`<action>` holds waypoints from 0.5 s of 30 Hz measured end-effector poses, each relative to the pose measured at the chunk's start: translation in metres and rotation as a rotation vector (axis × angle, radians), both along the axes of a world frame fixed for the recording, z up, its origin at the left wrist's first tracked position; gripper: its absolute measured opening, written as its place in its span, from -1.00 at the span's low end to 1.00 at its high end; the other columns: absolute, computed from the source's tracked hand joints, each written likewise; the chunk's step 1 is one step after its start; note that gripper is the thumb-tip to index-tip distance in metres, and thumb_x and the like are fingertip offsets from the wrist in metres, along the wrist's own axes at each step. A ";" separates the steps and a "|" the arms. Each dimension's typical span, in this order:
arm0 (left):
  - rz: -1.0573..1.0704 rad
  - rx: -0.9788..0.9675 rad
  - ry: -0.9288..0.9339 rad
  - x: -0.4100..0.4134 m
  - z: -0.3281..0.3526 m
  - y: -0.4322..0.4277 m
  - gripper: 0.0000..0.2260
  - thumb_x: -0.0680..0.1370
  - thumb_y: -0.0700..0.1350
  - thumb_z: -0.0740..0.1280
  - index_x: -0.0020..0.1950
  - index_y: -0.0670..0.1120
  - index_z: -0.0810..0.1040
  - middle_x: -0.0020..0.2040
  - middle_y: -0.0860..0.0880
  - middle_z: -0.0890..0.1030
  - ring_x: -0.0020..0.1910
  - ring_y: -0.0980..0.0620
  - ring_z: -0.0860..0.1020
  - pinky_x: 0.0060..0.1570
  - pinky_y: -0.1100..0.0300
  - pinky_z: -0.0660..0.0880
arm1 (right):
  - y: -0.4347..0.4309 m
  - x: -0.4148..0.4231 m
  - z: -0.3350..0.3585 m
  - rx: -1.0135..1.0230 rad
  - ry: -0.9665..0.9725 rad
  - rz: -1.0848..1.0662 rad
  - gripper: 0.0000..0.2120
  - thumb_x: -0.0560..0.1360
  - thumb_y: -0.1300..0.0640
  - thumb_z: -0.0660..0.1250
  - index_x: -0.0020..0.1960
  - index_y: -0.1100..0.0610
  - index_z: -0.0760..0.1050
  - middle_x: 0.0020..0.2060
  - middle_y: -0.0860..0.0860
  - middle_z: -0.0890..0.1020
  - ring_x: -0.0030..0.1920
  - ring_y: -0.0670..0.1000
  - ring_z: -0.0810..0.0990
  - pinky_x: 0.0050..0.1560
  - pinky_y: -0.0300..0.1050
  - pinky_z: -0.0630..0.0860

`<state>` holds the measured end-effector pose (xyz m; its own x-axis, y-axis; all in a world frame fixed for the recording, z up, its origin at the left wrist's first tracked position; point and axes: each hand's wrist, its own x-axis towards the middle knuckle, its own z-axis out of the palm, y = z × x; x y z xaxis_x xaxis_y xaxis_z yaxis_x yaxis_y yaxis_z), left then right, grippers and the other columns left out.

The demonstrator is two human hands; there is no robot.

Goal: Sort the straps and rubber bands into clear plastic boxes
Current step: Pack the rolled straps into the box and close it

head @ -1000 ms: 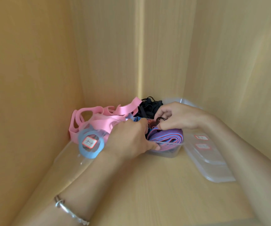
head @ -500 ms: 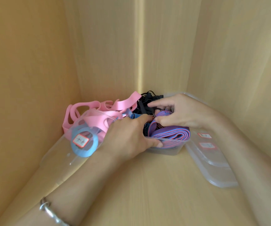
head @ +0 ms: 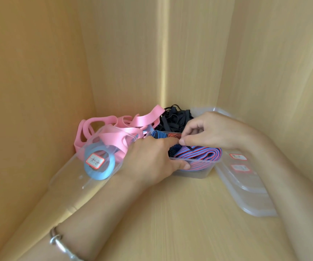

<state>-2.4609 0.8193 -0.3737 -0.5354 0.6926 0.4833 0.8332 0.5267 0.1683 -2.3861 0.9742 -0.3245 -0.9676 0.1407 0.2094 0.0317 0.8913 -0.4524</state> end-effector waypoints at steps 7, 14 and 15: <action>-0.082 -0.044 -0.118 -0.001 0.005 -0.004 -0.41 0.31 0.35 0.40 0.31 0.27 0.43 -0.24 0.14 0.50 -0.06 0.07 0.50 -0.27 0.19 0.26 | 0.005 0.012 0.002 -0.046 -0.226 -0.065 -0.74 0.38 -0.19 0.43 -0.10 -0.02 0.62 -0.15 -0.08 0.69 -0.08 -0.03 0.64 0.02 -0.07 0.51; -0.161 0.083 -0.132 -0.017 0.004 -0.006 -0.83 0.59 0.06 0.24 0.02 0.05 0.59 -0.21 0.06 0.46 -0.20 0.05 0.37 -0.24 0.14 0.21 | -0.001 0.015 0.009 0.064 -0.315 -0.065 -0.75 0.38 -0.24 0.41 -0.04 -0.12 0.61 -0.11 -0.12 0.67 -0.01 -0.06 0.63 0.14 -0.01 0.51; -0.119 0.092 -0.109 -0.018 0.003 -0.005 -0.84 0.58 0.02 0.27 0.06 -0.02 0.58 -0.17 0.03 0.44 -0.18 0.03 0.37 -0.23 0.13 0.23 | -0.002 0.016 0.009 0.067 -0.329 -0.072 -0.73 0.39 -0.26 0.39 -0.04 -0.13 0.62 -0.11 -0.13 0.68 -0.01 -0.07 0.63 0.15 -0.01 0.52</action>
